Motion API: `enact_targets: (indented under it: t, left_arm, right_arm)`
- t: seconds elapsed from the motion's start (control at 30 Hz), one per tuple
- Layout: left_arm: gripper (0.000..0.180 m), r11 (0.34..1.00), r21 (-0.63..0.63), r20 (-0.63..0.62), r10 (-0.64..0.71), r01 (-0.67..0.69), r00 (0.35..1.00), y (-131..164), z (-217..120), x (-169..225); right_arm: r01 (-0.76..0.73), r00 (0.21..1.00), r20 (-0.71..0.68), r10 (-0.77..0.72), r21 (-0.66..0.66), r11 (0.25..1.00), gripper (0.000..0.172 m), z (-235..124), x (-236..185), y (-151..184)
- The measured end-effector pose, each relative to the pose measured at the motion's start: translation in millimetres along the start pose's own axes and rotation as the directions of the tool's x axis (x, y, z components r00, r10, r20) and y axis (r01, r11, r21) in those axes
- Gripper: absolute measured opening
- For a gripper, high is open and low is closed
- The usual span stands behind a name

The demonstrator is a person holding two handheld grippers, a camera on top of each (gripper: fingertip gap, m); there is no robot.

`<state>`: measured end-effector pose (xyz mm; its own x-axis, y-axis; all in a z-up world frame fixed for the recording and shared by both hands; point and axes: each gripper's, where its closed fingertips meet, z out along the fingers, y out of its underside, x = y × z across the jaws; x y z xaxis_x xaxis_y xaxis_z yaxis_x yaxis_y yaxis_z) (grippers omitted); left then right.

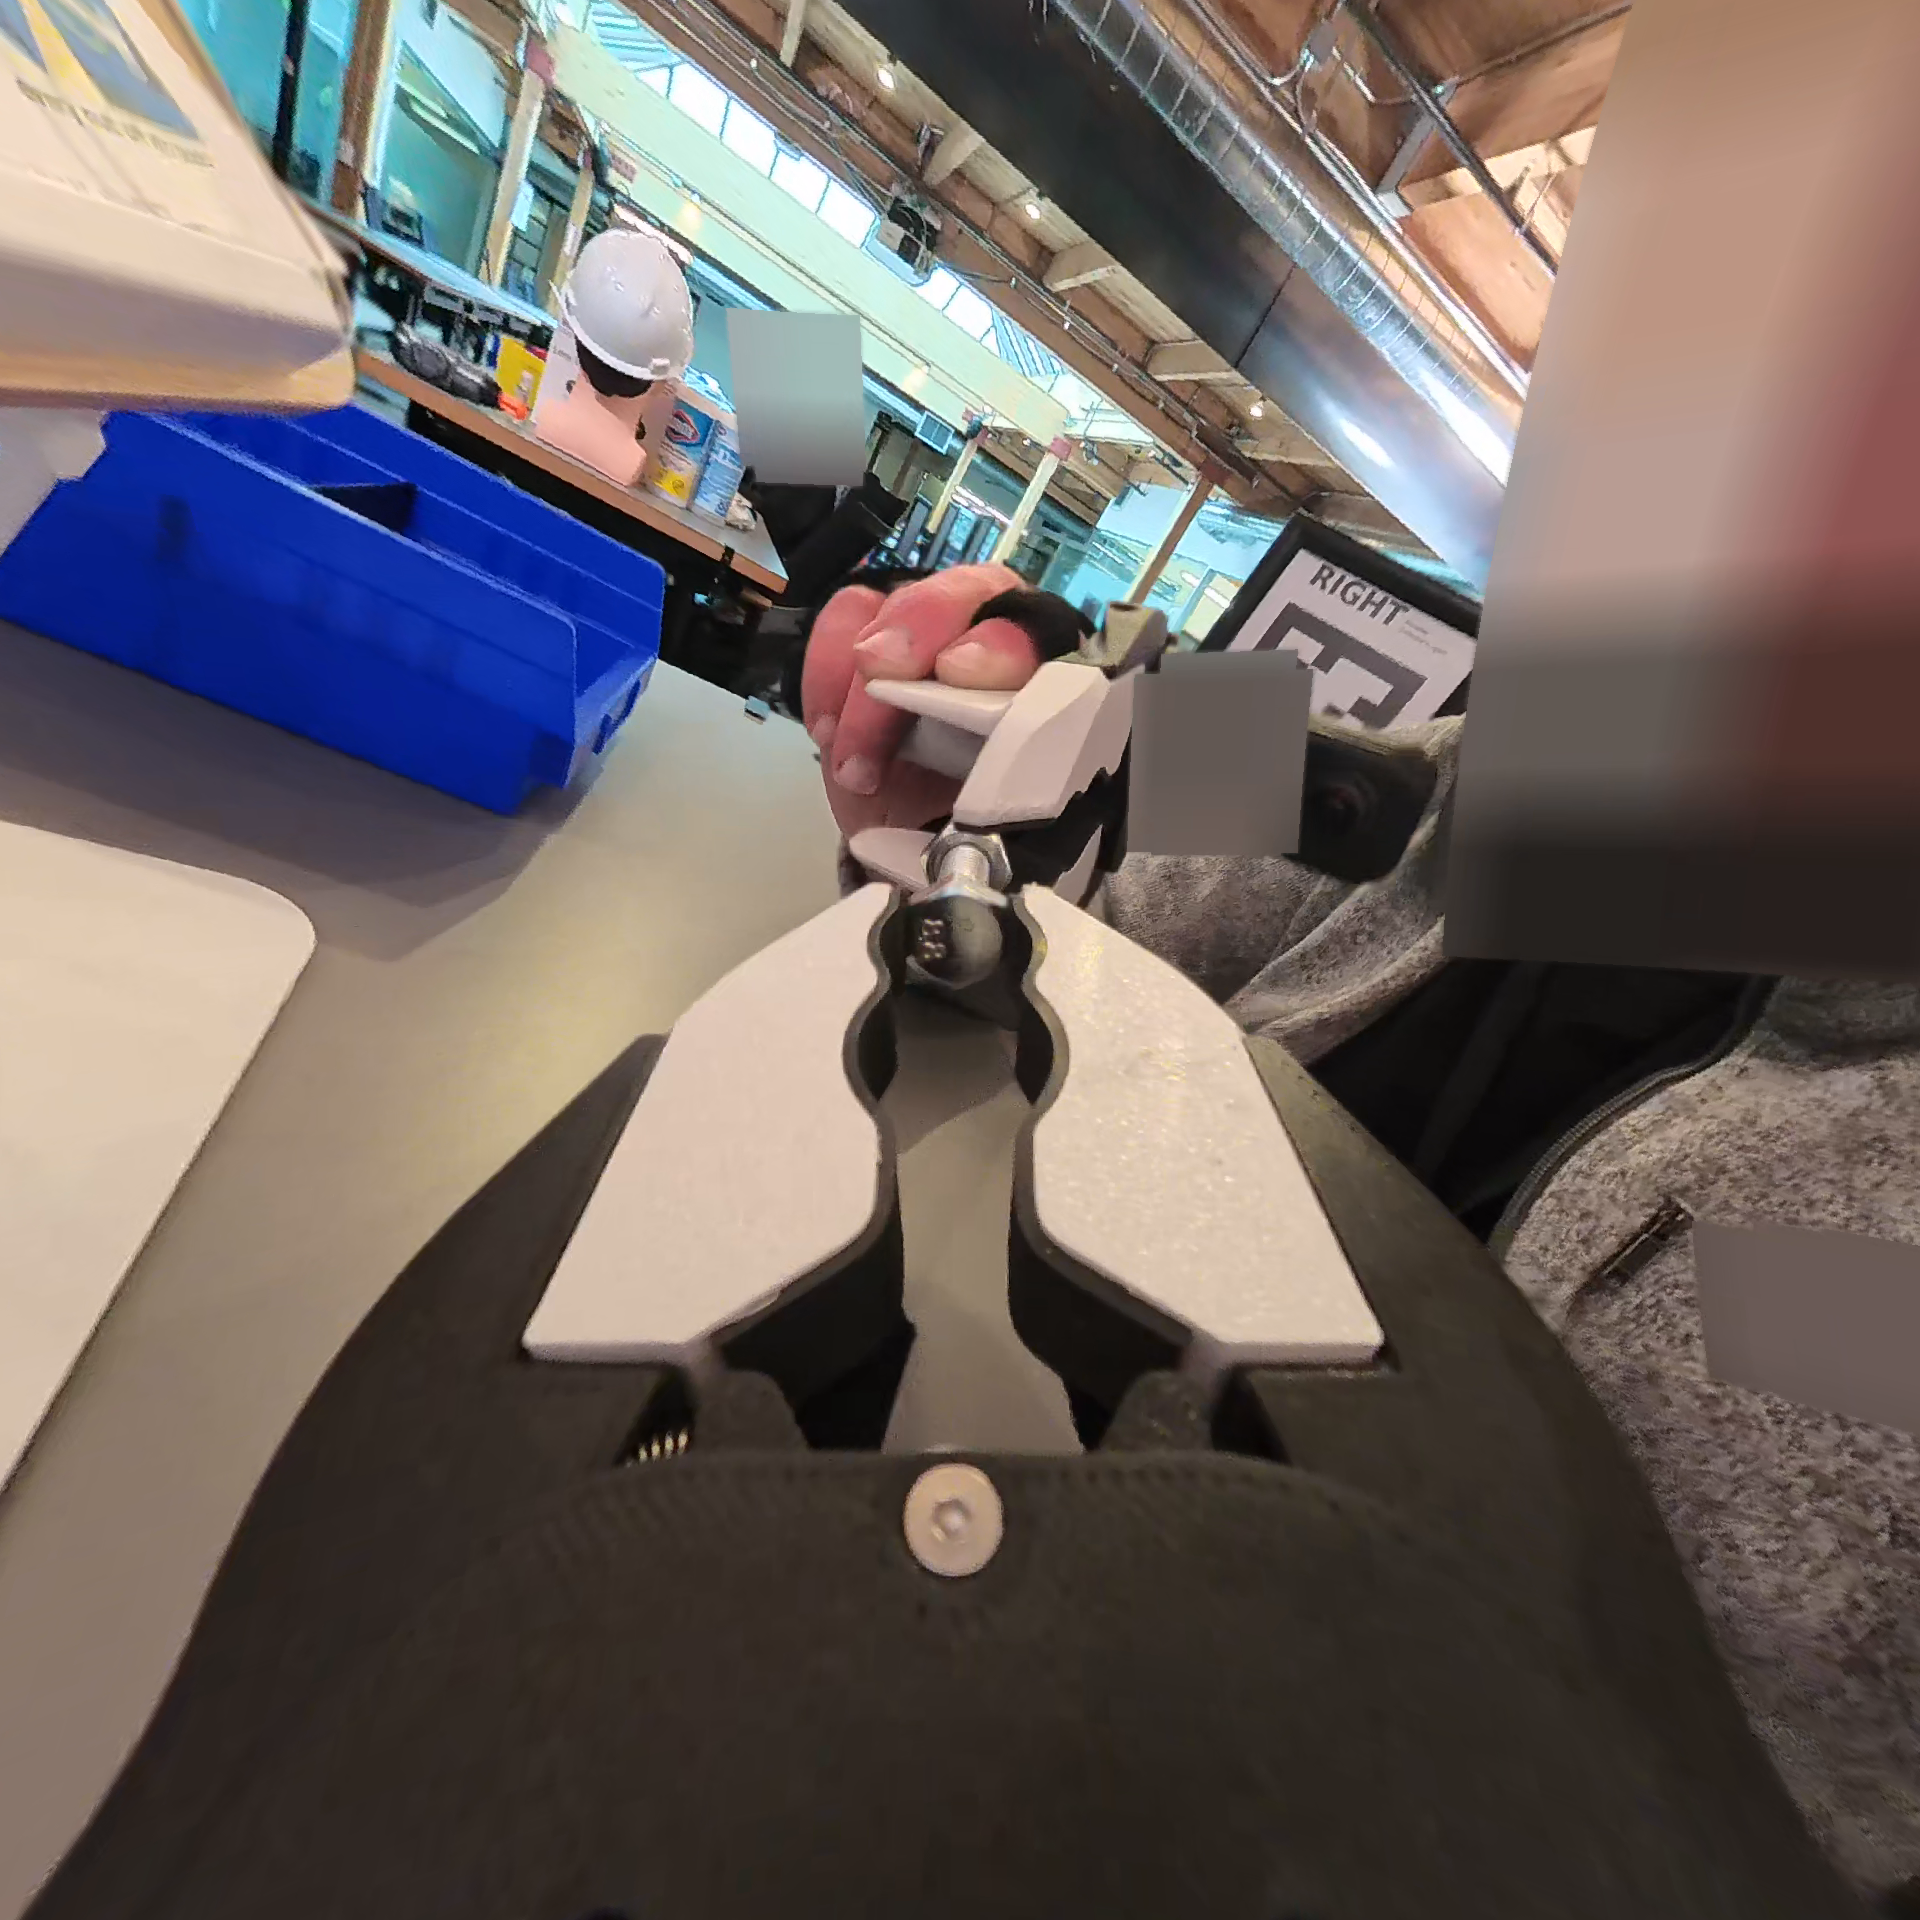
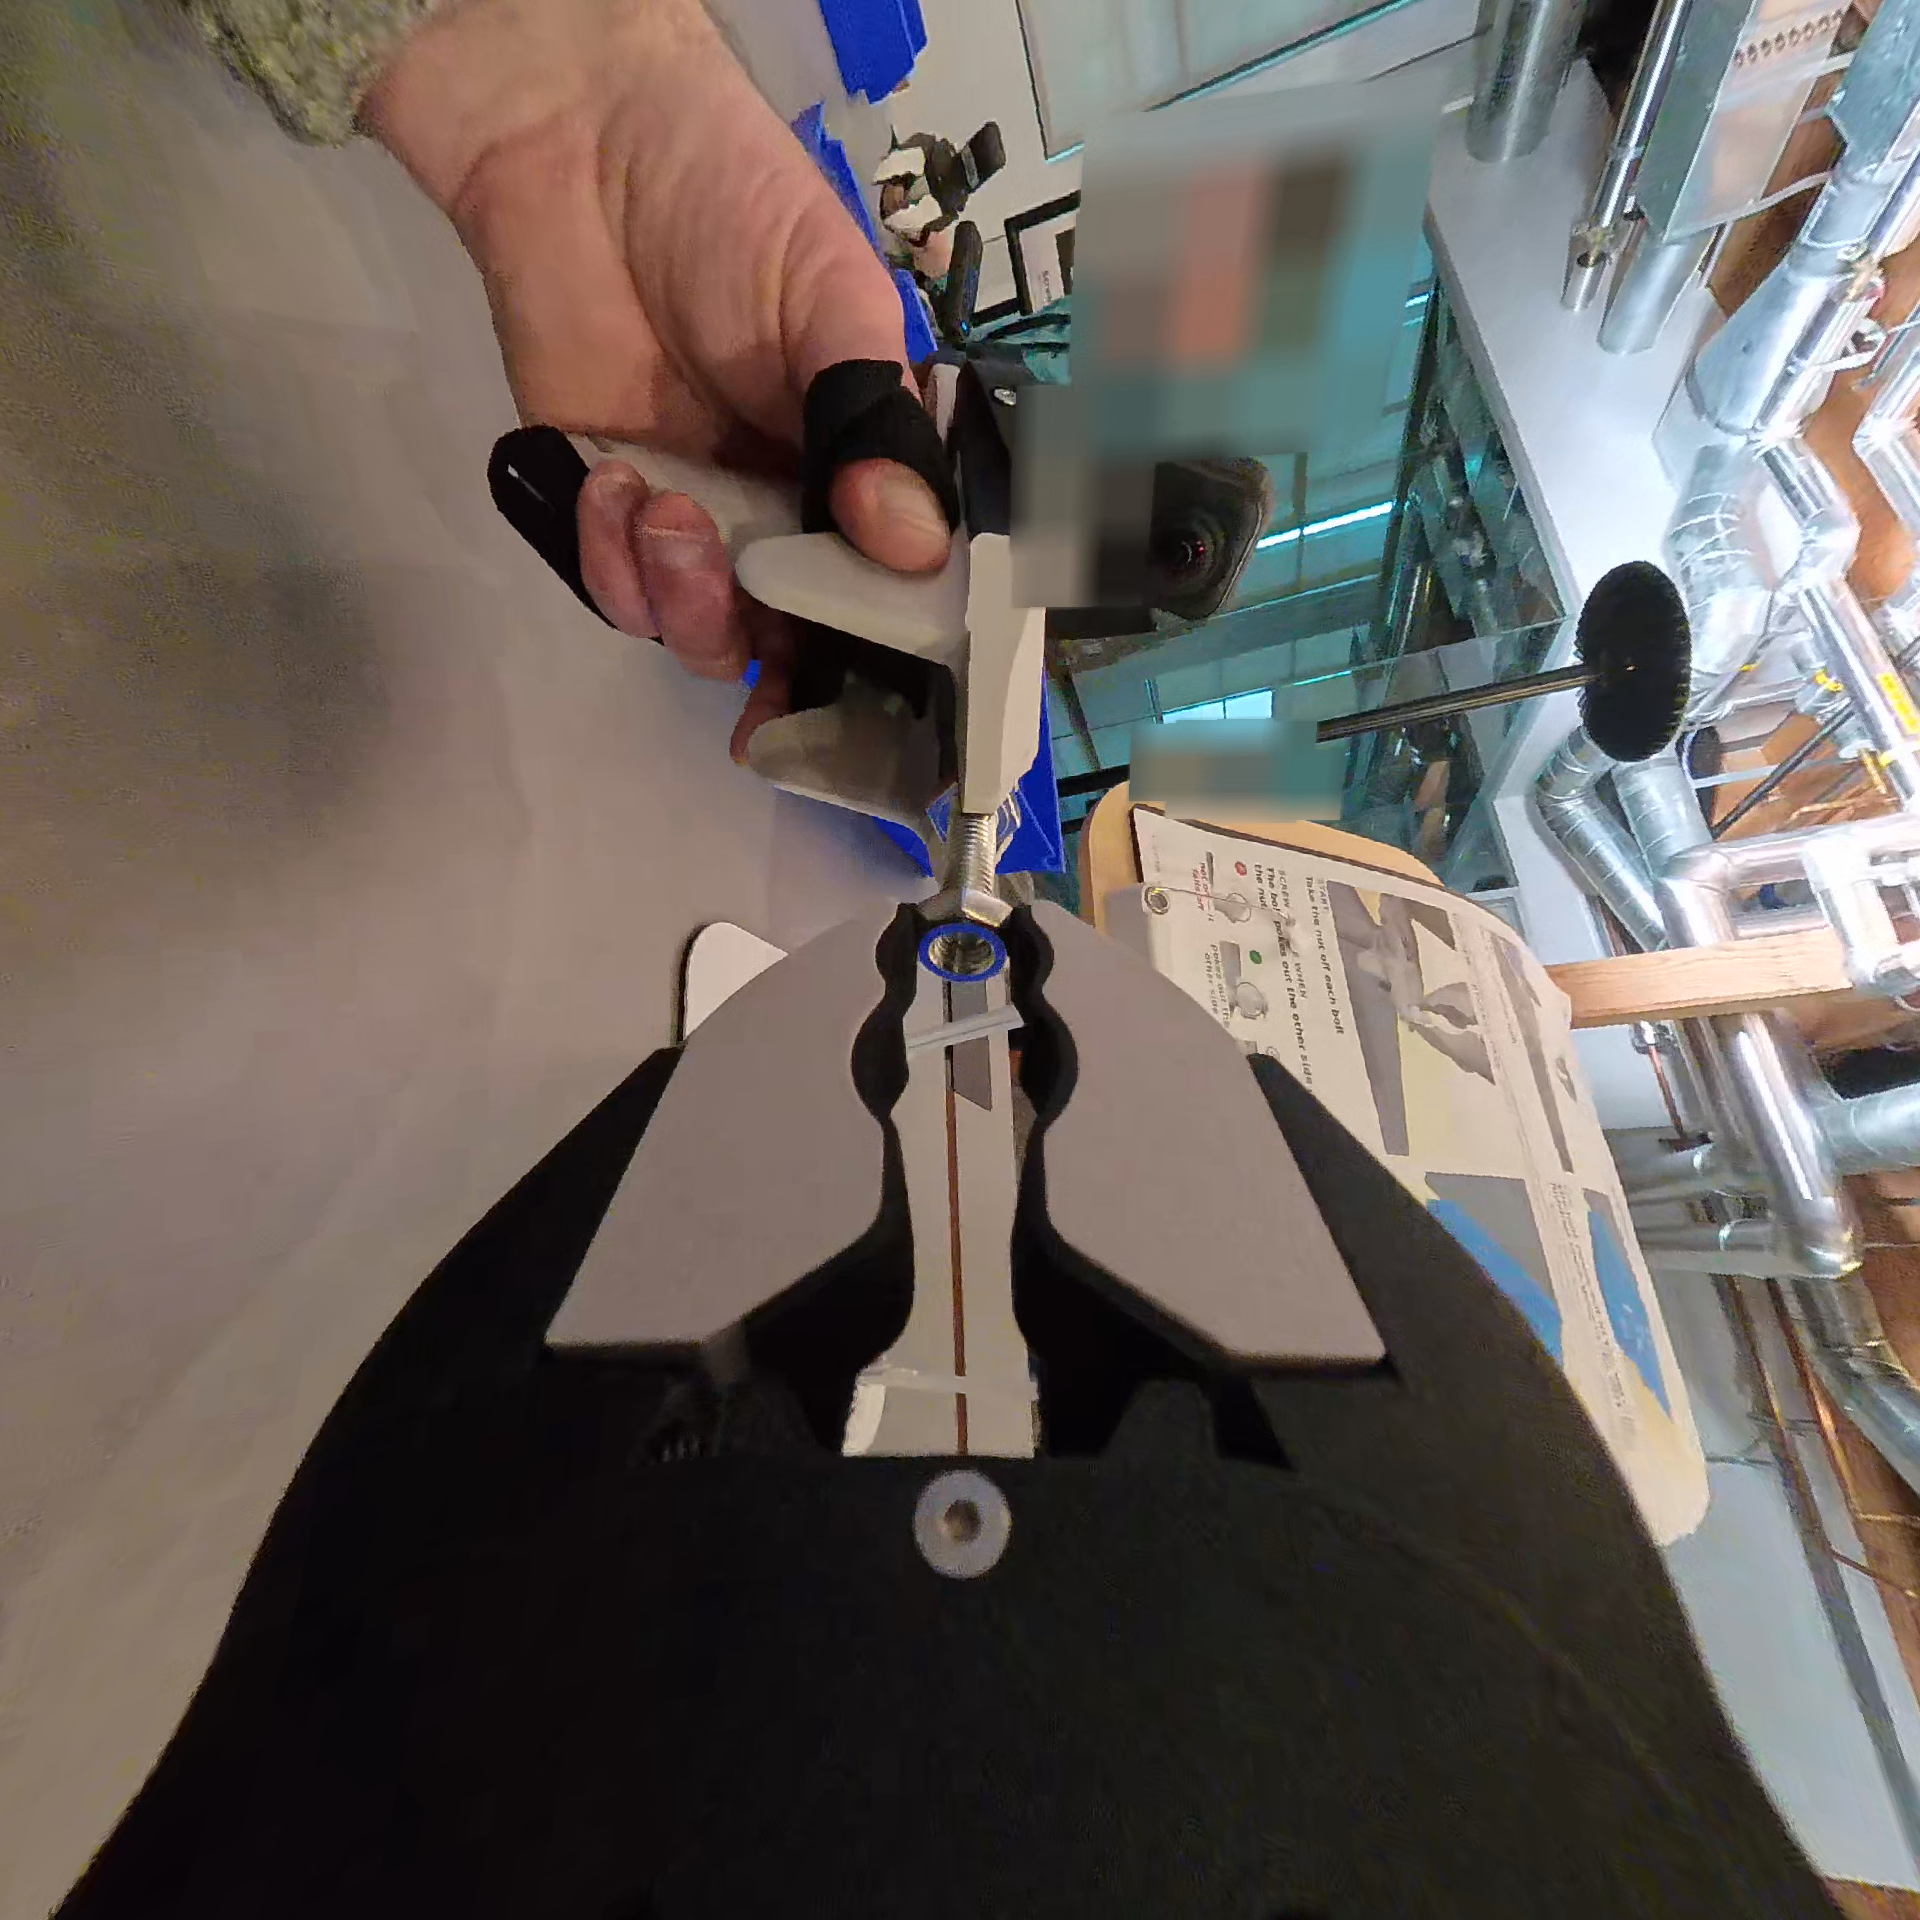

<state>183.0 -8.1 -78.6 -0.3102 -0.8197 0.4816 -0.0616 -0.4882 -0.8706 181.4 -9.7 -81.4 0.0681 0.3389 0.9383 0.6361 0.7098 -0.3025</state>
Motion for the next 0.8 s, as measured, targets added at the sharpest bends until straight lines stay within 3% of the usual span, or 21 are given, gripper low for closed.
enact_targets:
  t: [0.1, 0.23, 0.37, 0.5, 0.63, 0.8]
  left_arm:
    - [0.045, 0.996, -0.047, 0.045, 0.079, -0.077, 0.996, 2.5, 4.0, -2.7]
    - [0.041, 0.965, -0.135, 0.127, 0.243, -0.226, 0.962, 9.5, 8.6, -8.2]
    - [0.033, 0.937, -0.13, 0.166, 0.344, -0.325, 0.924, 3.7, 5.0, -8.5]
    - [0.027, 0.894, -0.137, 0.177, 0.446, -0.427, 0.877, -0.6, 2.9, -2.3]
    - [0.018, 0.875, -0.156, 0.186, 0.482, -0.458, 0.856, -0.3, 3.5, -1.4]
    - [0.018, 0.855, -0.156, 0.209, 0.518, -0.494, 0.83, -2.9, 3.2, -1.3]
  right_arm:
    - [-0.147, 0.988, 0.051, 0.144, 0.045, 0.988, 0.018, 0.0, 1.0, 2.8]
    - [-0.359, 0.929, 0.143, 0.34, 0.128, 0.925, 0.018, -2.8, 2.6, 1.2]
    - [-0.578, 0.806, 0.277, 0.523, 0.179, 0.796, 0.018, -2.7, 1.0, -1.9]
    - [-0.792, 0.605, 0.413, 0.681, 0.222, 0.569, 0.018, -8.0, 11.1, -0.8]
    - [-0.874, 0.479, 0.503, 0.719, 0.198, 0.444, 0.018, -8.2, 10.3, 1.0]
    - [-0.919, 0.387, 0.557, 0.735, 0.162, 0.361, 0.018, -7.4, 8.6, 0.9]
